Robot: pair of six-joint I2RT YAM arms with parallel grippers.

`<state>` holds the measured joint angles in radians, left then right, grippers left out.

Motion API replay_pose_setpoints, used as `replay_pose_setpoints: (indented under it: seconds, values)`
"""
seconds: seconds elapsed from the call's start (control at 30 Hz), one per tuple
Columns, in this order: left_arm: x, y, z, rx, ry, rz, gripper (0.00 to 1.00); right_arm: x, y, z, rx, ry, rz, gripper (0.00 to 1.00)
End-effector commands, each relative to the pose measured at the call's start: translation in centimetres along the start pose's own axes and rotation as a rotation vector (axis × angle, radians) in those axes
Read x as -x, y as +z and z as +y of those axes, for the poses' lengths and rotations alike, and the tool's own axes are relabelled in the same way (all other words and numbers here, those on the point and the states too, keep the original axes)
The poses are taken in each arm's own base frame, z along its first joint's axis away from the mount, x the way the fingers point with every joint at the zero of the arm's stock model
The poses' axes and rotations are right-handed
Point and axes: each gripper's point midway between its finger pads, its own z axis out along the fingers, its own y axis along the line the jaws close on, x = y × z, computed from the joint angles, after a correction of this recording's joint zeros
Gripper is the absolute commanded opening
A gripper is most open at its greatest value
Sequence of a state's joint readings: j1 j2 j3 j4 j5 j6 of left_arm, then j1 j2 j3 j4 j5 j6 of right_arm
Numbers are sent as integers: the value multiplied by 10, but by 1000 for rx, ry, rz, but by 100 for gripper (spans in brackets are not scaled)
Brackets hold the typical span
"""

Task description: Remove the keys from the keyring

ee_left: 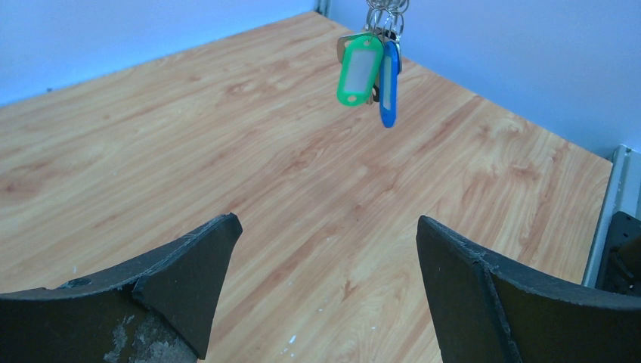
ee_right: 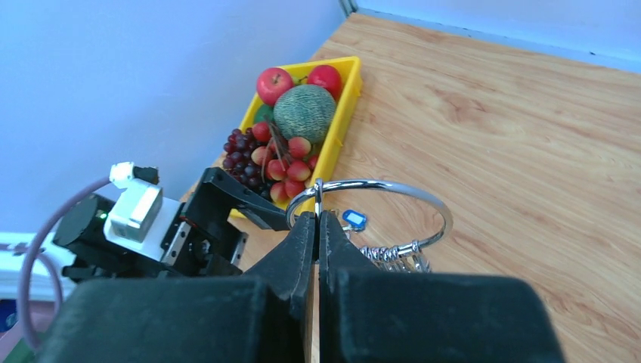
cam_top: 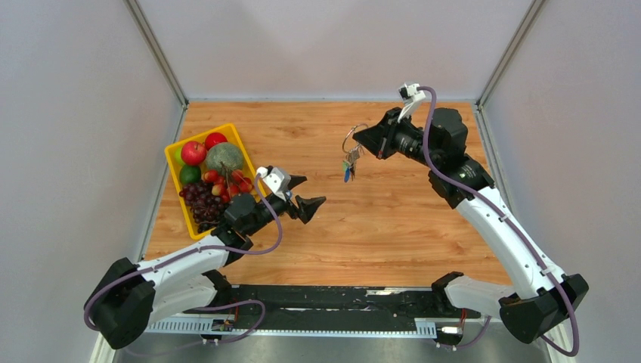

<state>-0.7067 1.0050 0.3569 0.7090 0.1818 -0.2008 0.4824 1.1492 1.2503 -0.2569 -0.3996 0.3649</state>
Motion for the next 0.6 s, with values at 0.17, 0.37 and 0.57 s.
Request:
replay_pose_setpoints:
  seconds: [0.17,0.37,0.57]
  values:
    - [49,19,-28,-184,212,-202,83,38,-18,54,199,-77,-67,0]
    - [57,35,-26,-184,219,-206,69,35,-19,60,226,-81,-58,0]
    - [69,46,-35,-243,218,-235,62,31,-19,60,231,-80,-50,0]
